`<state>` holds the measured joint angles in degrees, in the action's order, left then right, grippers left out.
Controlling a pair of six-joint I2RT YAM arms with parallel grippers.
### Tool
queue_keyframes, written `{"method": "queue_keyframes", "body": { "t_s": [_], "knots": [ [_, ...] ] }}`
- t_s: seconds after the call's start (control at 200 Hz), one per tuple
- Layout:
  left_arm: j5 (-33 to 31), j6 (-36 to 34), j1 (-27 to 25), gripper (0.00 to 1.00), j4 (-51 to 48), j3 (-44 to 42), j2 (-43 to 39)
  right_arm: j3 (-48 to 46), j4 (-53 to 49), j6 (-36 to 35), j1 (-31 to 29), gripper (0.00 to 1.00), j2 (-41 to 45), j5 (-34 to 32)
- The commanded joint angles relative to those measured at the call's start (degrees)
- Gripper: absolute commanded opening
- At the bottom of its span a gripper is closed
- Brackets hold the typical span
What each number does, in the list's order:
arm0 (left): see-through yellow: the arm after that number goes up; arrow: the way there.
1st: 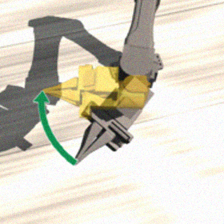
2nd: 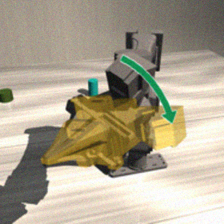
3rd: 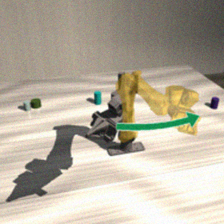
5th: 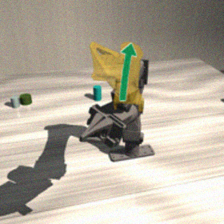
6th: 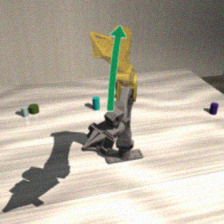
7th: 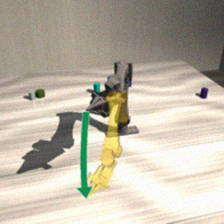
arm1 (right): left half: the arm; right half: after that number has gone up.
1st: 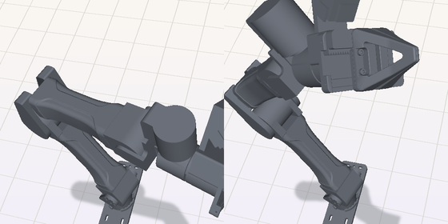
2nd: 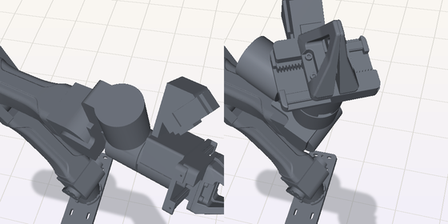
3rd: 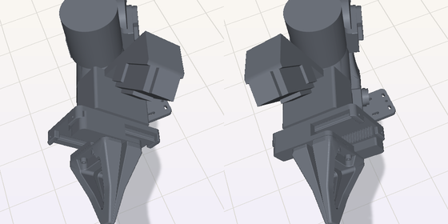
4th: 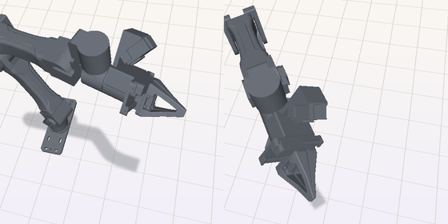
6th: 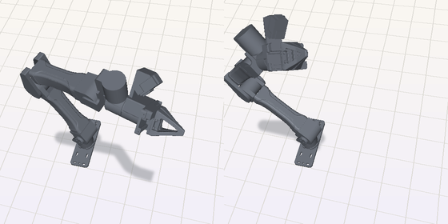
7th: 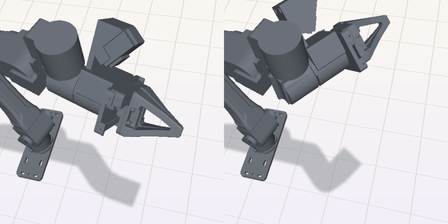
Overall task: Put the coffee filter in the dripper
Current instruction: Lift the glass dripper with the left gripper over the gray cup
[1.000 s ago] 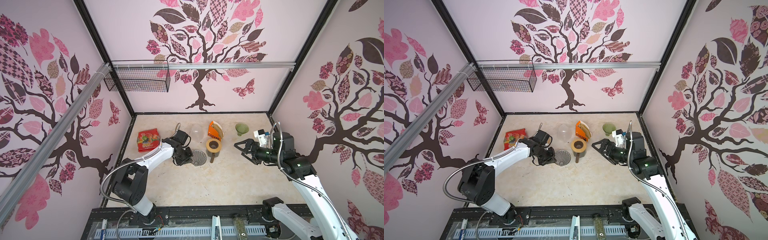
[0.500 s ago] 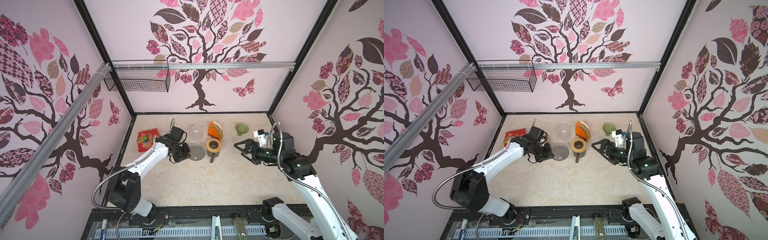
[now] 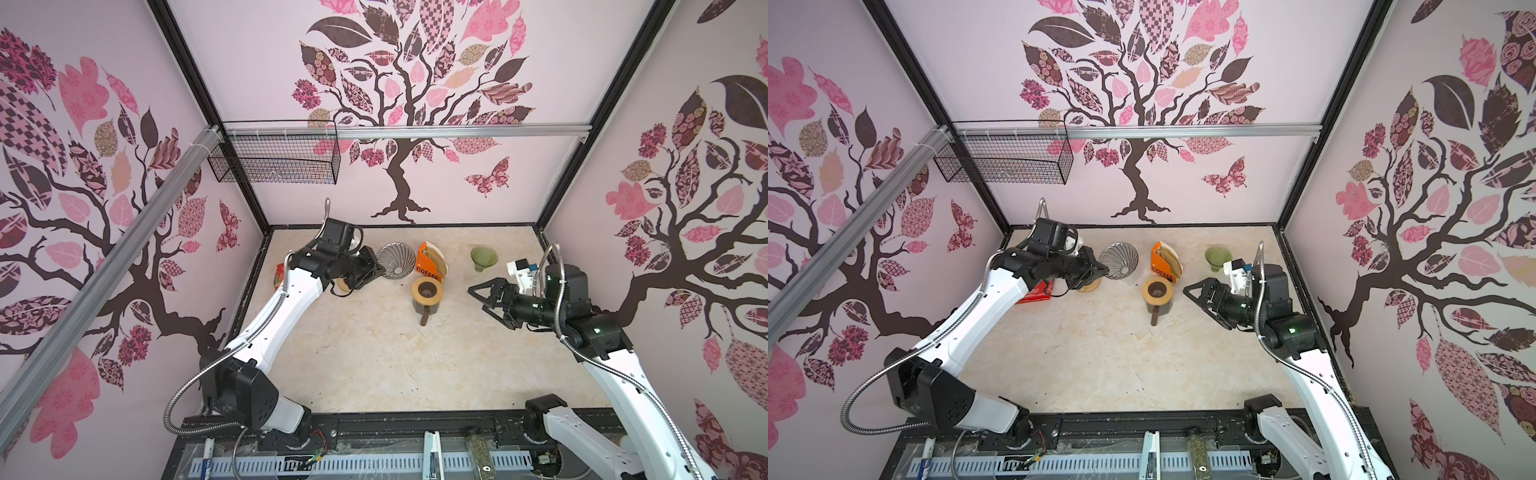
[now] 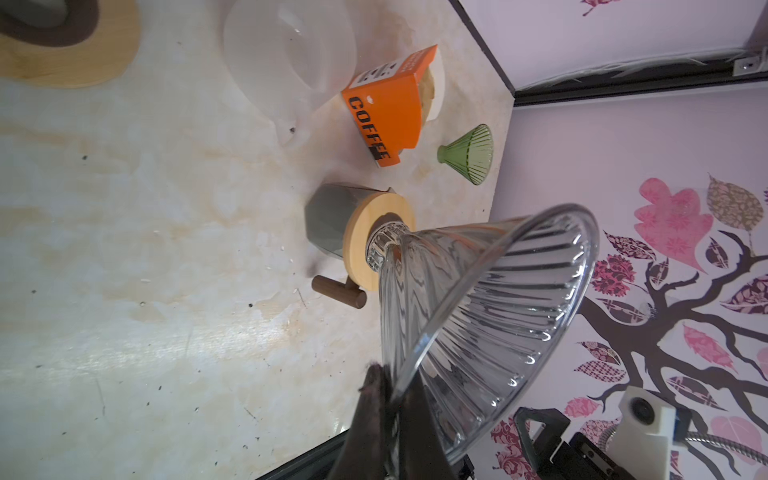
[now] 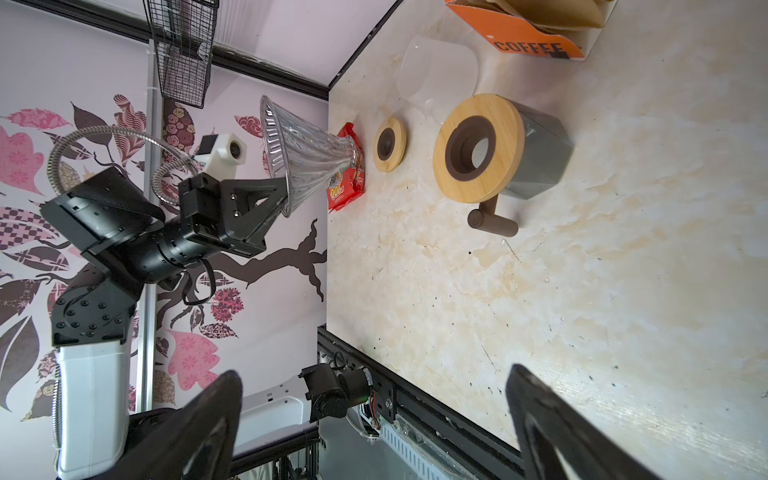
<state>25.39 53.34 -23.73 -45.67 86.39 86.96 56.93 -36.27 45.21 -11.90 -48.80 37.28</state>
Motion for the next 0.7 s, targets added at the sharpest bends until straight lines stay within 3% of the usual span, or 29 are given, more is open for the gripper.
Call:
{"method": "queue_keyframes", "body": {
  "t_s": [0.0, 0.215, 0.695],
  "knots": [
    [1.73, 0.89, -2.96, 0.01, 1.89, 5.53, 4.14, 1.98, -1.14, -0.39, 0.20, 1.00, 0.47, -0.49],
    [1.26, 0.87, -6.76, 0.01, 2.36, 8.15, 9.10, 3.93, -3.51, -1.54, 0.21, 1.00, 0.94, -1.91],
    [1.42, -0.10, -7.57, 0.00, 2.08, 8.93, 14.35, 5.35, -4.33, -2.05, 0.21, 1.00, 0.54, -2.10]
  ]
}}
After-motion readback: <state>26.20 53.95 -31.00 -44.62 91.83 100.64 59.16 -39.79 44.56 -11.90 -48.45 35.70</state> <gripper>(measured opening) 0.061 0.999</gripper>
